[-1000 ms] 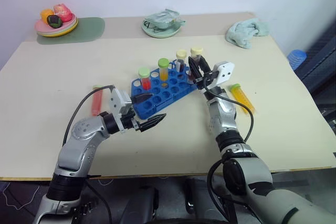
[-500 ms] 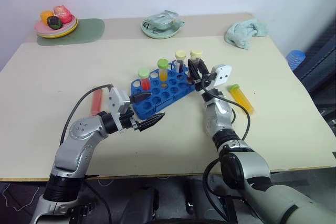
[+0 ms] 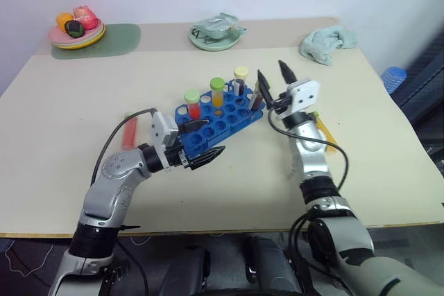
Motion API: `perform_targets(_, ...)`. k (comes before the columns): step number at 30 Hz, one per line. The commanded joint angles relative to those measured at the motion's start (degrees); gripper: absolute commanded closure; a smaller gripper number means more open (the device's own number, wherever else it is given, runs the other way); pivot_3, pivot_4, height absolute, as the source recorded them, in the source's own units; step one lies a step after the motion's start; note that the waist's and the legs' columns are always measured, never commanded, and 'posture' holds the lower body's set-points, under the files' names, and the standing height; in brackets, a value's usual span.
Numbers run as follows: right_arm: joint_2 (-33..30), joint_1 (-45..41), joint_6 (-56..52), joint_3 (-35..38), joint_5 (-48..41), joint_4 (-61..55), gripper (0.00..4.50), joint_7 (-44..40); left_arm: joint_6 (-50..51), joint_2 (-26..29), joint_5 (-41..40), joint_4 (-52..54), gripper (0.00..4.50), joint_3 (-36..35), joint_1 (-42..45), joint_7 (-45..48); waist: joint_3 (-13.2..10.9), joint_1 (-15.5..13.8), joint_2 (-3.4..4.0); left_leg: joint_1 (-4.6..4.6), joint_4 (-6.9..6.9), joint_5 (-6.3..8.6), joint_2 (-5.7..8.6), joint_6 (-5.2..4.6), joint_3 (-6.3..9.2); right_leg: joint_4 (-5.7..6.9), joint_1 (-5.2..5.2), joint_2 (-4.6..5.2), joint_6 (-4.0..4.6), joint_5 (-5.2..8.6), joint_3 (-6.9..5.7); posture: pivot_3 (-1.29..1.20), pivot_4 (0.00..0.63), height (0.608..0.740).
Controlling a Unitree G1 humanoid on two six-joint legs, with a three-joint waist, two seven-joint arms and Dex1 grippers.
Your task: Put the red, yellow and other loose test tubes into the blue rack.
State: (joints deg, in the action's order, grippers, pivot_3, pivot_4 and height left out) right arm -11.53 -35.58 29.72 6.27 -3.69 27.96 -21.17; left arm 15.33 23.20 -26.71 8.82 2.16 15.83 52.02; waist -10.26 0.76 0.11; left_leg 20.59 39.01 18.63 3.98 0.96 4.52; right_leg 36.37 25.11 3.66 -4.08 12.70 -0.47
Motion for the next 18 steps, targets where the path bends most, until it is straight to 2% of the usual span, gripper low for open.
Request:
perform_targets(1, -6.14, 2.74, -13.94, 1.73, -4.73, -16.97, 1.79, -2.47, -2.1, -1.27, 0.17, -1.09, 0.0, 1.16, 1.73, 1.25, 0.0, -0.13, 0.0, 0.01, 0.01, 0.01, 0.0, -0.02, 0.0, 0.0, 0.0, 0.01, 0.0, 0.0, 0.0, 0.0, 0.15, 0.74)
perform_targets(5, -17.83, 8.17, -40.15, 4.51, -13.11, -30.27, 1.79, -7.4, -3.45, -2.65, 0.76, -3.7, 0.0, 2.59, 3.32, 2.63, 0.0, -0.28, -0.02, 0.02, 0.02, 0.18, -0.01, -0.32, 0.0, -0.06, -0.04, 0.01, 0.0, 0.0, 0.0, 0.0, 0.15, 0.74)
perform_targets(9, -27.09, 10.33, -62.08, 6.37, -17.47, -33.97, 1.79, -8.67, -4.77, -3.83, 1.74, -6.13, 0.0, 3.73, 4.76, 3.65, -0.01, 0.02, -0.03, -0.04, 0.02, 0.28, -0.05, -0.5, -0.04, -0.15, -0.15, 0.01, -0.01, 0.0, 0.0, 0.0, 0.15, 0.74)
perform_targets(10, -28.83, 10.19, -63.76, 5.69, -16.28, -34.25, 1.79, -8.63, -4.95, -4.08, 1.85, -6.46, 0.0, 3.98, 4.96, 3.82, -0.02, 0.07, -0.03, -0.08, 0.03, 0.28, -0.06, -0.51, -0.1, -0.15, -0.17, 0.01, -0.01, 0.0, 0.01, 0.0, 0.15, 0.74)
perform_targets(15, -35.85, 1.85, -82.74, -0.08, -16.75, -29.98, 1.79, -12.08, -4.8, -4.28, 2.27, -7.25, 0.0, 5.14, 5.85, 5.7, -0.03, 0.06, -0.02, -0.09, 0.04, 0.29, -0.13, -0.52, -0.21, -0.17, -0.16, -0.01, -0.01, -0.01, 0.02, 0.0, 0.15, 0.74)
perform_targets(18, -37.17, -4.21, -87.06, -3.66, -16.22, -23.81, 1.79, -15.62, -4.83, -2.79, 3.46, -7.13, 0.0, 6.37, 5.99, 7.38, -0.04, -0.12, -0.03, -0.08, 0.05, 0.29, -0.16, -0.54, -0.21, -0.22, -0.17, -0.04, -0.02, -0.01, 0.02, 0.0, 0.15, 0.74)
